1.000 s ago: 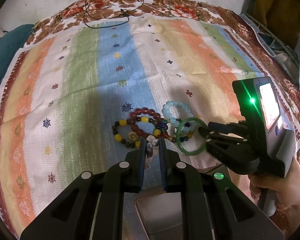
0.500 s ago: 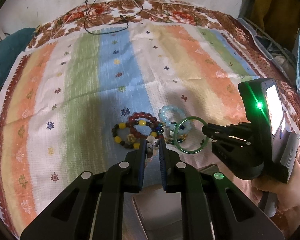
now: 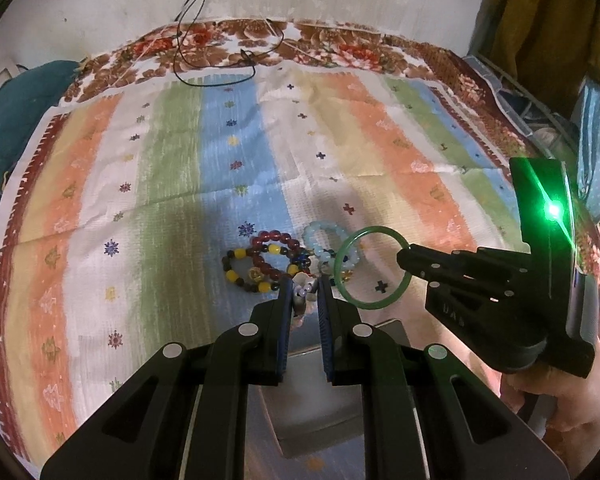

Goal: Organize jewelry
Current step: 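Lift both held bracelets and carry them over the silver tin, then lower both bracelets into the tin and open both tools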

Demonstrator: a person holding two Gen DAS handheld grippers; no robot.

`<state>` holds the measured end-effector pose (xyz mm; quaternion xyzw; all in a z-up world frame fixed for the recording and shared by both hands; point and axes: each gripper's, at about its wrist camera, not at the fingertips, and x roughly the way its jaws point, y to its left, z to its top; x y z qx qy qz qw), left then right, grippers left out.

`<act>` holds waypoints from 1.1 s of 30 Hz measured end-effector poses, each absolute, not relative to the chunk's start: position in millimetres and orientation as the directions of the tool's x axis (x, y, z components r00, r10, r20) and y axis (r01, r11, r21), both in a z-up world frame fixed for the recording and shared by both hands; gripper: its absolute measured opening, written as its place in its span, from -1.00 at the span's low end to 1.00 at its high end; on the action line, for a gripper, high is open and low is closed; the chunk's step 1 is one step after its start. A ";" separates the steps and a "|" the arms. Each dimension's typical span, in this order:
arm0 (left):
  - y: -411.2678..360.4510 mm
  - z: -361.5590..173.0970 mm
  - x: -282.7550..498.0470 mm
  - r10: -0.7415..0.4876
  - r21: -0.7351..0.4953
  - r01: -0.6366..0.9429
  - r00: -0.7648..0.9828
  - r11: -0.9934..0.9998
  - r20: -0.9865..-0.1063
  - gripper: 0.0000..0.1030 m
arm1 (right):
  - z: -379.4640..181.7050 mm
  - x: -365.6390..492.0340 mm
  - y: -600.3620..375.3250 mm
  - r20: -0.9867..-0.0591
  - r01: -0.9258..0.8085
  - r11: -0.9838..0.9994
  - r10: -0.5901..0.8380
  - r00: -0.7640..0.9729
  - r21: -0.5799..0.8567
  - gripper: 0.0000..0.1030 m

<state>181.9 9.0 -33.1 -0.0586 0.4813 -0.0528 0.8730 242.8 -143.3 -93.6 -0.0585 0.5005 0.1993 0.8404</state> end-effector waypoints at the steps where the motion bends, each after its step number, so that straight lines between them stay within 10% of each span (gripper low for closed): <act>1: 8.8 -31.4 180.1 -0.150 -0.155 0.036 0.535 0.987 -0.832 -0.76 | -91.3 239.9 -143.3 -0.861 -0.396 0.913 0.281 0.424 0.103 -0.84; 33: 7.8 -5.4 114.1 -0.155 -0.222 -0.040 0.598 0.974 -0.787 -0.76 | -60.4 154.2 -142.3 -0.814 -0.511 0.856 0.347 0.465 0.073 -0.83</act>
